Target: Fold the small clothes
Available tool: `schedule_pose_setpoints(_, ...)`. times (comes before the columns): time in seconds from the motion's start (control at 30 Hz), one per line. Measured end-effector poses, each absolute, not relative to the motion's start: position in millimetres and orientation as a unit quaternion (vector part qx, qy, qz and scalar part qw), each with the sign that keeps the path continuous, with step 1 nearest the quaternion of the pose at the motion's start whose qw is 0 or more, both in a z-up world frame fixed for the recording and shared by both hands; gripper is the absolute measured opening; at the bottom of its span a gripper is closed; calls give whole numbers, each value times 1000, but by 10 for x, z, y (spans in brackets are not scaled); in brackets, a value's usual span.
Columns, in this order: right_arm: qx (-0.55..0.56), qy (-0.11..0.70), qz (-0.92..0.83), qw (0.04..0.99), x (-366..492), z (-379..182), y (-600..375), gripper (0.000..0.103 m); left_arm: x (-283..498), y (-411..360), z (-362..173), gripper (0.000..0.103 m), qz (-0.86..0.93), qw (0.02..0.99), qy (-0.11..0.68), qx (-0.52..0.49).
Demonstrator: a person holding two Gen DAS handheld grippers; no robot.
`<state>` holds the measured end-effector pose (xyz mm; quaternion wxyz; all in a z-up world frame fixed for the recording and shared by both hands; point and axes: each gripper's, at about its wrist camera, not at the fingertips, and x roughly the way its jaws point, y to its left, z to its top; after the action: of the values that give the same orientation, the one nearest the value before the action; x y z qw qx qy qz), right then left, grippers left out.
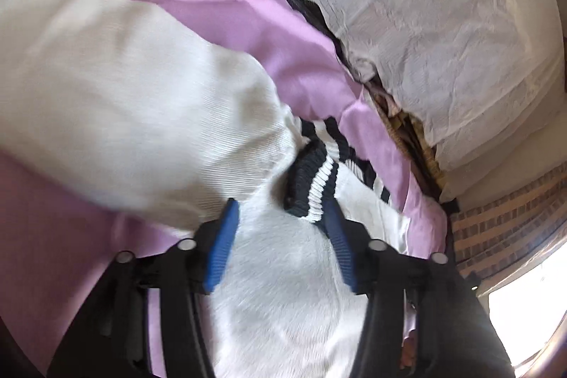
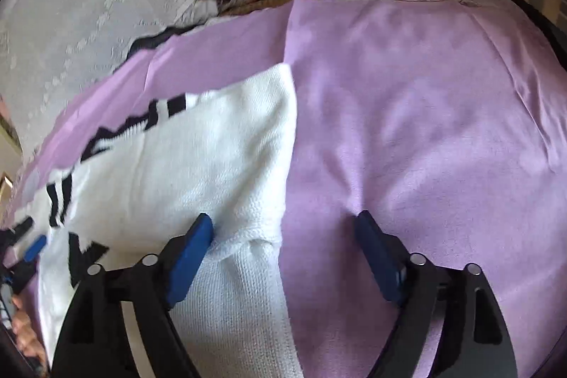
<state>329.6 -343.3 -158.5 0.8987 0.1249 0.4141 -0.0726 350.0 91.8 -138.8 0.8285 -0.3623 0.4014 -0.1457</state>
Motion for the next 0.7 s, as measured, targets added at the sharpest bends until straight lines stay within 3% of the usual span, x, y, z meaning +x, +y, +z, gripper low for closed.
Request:
schedule_pose_setpoints(0.1, 117, 413, -71, 901, 3278, -1565, -3385, 93, 3215, 1313, -1315, 63, -116, 837, 378, -377)
schedule_pose_setpoints(0.33, 239, 347, -57, 905, 2884, -1515, -3718, 93, 2851, 2342, -1221, 70, -3, 857, 344, -383)
schedule_pose_setpoints(0.53, 332, 298, -60, 893, 2485, -1594, -3984, 77, 3023, 3219, -1422, 71, 63, 837, 315, -443)
schedule_pose_setpoints(0.7, 332, 306, -55, 891, 2506, -1633, -3960, 79, 3288, 3468, -1550, 71, 48, 833, 305, -459)
